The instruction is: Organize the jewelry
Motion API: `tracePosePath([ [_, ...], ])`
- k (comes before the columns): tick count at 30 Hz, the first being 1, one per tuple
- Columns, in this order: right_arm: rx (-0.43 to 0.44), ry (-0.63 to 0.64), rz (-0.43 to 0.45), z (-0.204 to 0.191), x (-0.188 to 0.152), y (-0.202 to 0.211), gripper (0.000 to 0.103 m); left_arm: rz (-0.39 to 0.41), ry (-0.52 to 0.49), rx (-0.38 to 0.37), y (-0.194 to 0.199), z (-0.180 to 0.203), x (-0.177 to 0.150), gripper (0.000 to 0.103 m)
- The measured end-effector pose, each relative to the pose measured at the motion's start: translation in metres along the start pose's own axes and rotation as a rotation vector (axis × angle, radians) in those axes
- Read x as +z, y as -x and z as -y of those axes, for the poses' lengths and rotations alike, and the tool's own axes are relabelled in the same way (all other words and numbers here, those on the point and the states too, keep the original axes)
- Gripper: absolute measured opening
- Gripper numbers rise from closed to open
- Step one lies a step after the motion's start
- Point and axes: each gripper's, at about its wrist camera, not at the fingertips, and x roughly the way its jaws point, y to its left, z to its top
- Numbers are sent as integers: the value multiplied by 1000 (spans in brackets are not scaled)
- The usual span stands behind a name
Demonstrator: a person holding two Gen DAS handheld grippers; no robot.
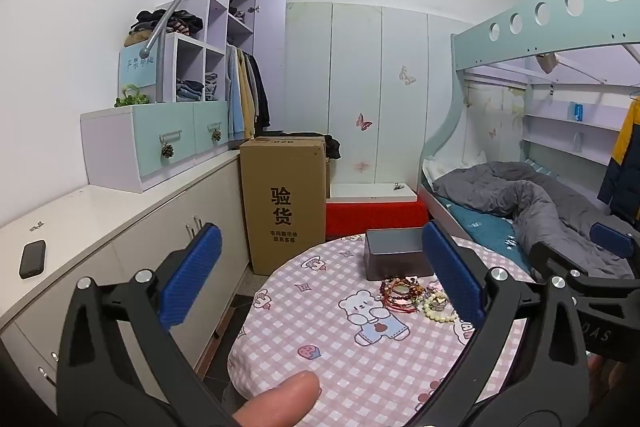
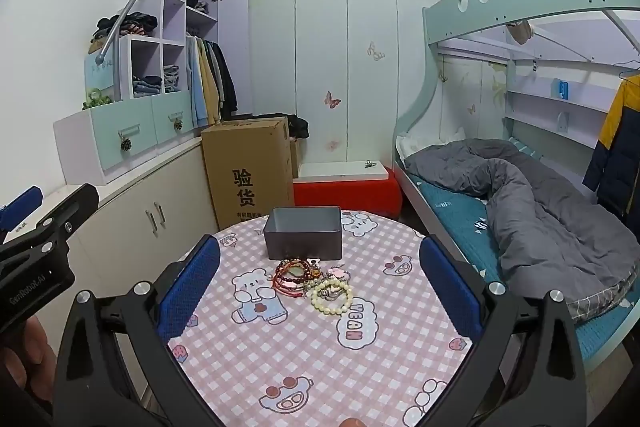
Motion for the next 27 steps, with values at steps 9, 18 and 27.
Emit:
tracePosePath([
  [9, 3, 1, 15, 1, 1, 0, 96, 5, -4, -11, 2, 3, 5, 98],
  [18, 7, 9, 34, 0, 4, 1, 96, 5, -2, -17, 1, 6, 8, 98],
  [27, 7, 16, 39, -2, 5, 1, 96, -2, 0, -21, 0, 7, 3, 98],
])
